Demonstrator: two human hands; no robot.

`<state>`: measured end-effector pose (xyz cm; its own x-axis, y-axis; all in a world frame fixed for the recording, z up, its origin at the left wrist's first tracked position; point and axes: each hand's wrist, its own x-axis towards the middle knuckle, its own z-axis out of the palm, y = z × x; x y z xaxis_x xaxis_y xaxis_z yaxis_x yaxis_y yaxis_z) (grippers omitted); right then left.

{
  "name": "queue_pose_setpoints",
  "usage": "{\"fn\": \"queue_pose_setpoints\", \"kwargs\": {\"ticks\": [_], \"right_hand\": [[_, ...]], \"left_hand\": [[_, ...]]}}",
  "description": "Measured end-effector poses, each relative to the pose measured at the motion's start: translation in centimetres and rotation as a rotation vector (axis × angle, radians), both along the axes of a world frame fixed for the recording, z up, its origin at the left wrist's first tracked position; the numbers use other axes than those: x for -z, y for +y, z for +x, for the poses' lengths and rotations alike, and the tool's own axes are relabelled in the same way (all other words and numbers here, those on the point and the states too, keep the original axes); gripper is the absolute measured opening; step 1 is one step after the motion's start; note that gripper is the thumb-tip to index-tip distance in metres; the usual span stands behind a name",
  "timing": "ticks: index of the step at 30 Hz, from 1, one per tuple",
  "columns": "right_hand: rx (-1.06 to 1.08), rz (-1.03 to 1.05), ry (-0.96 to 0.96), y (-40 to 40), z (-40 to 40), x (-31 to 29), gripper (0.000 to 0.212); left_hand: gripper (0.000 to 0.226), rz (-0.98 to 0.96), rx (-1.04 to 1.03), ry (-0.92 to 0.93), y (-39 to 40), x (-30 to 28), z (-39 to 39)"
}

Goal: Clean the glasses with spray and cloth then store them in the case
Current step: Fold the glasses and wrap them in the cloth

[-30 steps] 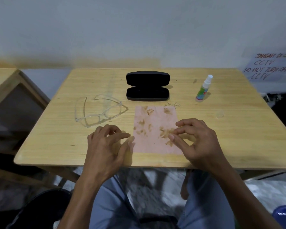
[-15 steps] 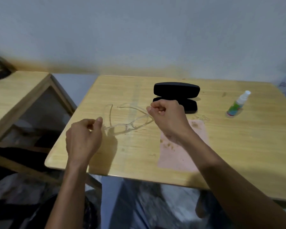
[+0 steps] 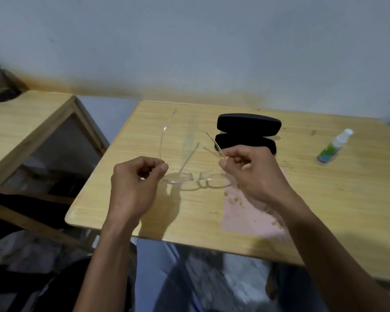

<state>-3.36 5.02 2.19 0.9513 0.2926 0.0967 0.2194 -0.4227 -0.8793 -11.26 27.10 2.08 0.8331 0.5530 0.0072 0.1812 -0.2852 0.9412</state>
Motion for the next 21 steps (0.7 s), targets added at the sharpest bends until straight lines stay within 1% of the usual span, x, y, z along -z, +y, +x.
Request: {"fn": "queue_pose_setpoints", "kwargs": {"ticks": [4, 9, 15, 21], "right_hand": [[0.048, -0.132, -0.087, -5.2, -2.0, 0.1, 0.005], [0.100, -0.088, -0.116, -10.9, -4.5, 1.0, 0.006], [0.184, -0.025, -0.155, -12.9, -5.2, 3.3, 0.005], [0.236, -0.012, -0.147, -12.9, -4.7, 4.7, 0.007]], "left_hand": [[0.003, 0.076, 0.146, -0.055, -3.3, -0.4, -0.4], [0.007, 0.171, 0.285, -0.104, -7.3, 0.4, -0.4], [0.019, 0.217, 0.302, -0.098, -9.5, 1.6, -0.1], [0.018, 0.217, 0.284, -0.062, -10.2, 2.4, 0.5]]}}
